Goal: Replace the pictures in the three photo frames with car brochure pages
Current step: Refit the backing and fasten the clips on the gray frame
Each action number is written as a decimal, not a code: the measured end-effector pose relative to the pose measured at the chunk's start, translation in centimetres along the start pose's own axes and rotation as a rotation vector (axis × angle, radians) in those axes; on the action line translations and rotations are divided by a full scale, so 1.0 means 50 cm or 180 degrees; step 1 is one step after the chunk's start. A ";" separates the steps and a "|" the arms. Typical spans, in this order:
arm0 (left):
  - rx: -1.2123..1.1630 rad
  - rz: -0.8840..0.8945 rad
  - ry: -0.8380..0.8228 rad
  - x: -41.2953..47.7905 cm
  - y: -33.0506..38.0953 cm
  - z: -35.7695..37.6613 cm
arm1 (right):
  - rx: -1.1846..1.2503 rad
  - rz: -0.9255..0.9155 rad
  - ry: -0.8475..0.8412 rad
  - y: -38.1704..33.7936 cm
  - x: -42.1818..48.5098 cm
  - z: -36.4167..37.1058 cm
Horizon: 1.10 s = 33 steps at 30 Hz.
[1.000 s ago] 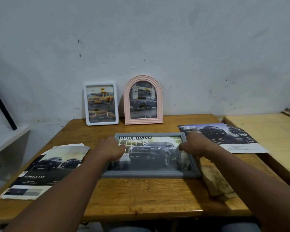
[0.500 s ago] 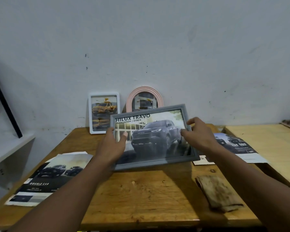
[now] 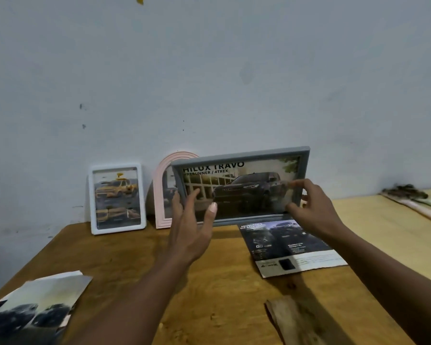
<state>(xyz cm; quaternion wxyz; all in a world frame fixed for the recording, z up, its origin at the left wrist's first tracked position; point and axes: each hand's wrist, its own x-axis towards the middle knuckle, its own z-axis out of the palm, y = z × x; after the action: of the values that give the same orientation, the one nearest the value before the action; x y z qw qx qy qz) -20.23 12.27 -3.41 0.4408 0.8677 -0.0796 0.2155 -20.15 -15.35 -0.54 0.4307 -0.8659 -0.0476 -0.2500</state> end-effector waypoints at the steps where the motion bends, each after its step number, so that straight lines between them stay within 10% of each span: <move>1: 0.0021 -0.0005 -0.0064 0.012 0.007 0.017 | -0.0013 0.0030 0.0022 0.011 0.012 -0.010; 33: 0.0238 -0.0483 -0.1012 0.261 -0.017 0.288 | -0.0163 0.0835 -0.0118 0.259 0.326 0.061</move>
<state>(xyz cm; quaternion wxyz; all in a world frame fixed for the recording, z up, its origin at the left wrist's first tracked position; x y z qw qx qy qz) -3.91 1.95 -5.67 0.4051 0.9101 -0.0745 0.0445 -0.91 -23.27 -3.72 0.4365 -0.8798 0.0645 -0.1765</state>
